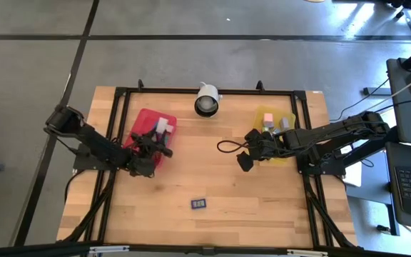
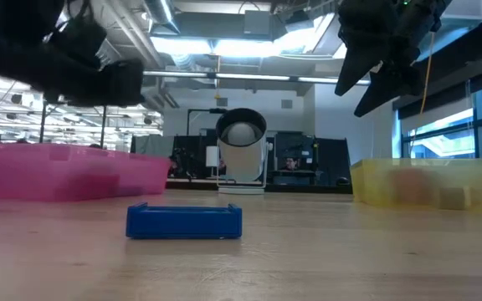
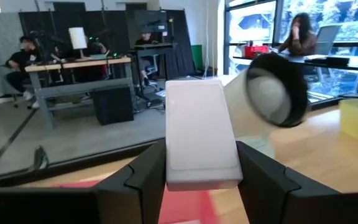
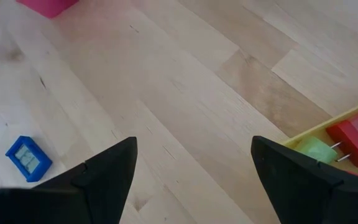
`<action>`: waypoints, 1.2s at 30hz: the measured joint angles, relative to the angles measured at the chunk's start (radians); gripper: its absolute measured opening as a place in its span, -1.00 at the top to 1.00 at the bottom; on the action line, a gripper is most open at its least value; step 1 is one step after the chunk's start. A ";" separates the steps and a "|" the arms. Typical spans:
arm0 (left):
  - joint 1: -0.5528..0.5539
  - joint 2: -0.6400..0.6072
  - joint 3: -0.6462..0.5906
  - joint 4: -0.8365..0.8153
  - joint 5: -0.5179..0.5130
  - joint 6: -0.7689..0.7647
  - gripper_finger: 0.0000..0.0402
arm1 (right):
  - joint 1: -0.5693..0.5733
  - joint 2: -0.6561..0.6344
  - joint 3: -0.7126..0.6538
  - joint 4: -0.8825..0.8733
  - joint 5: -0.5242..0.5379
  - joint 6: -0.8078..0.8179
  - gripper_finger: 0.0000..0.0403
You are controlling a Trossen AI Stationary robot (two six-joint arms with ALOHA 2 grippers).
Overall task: Pick & Place Office items
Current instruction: Put the white digital timer into the pink bin
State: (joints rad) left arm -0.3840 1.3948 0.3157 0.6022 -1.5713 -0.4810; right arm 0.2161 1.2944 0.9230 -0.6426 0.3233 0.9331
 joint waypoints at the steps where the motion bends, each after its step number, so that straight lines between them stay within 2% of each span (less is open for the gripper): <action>1: 0.003 -0.006 -0.022 0.000 0.001 -0.021 0.18 | 0.000 0.000 0.000 0.000 0.000 0.000 -0.58; 8: 0.009 -0.013 -0.160 0.000 0.054 -0.222 0.18 | 0.000 0.000 0.000 0.000 0.000 0.000 -0.58; 12: 0.009 -0.013 -0.204 -0.001 0.091 -0.288 0.17 | 0.000 0.000 0.000 0.000 0.000 0.000 -0.58; 26: 0.009 -0.012 -0.242 -0.036 0.234 -0.295 0.16 | 0.000 0.000 0.000 0.000 0.000 0.000 -0.58; 36: 0.009 -0.013 -0.241 -0.038 0.288 -0.299 0.03 | 0.000 0.000 0.000 0.001 0.000 0.000 -0.58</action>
State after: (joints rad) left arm -0.3748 1.3819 0.0750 0.5640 -1.2830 -0.7803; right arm 0.2160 1.2942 0.9230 -0.6420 0.3229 0.9330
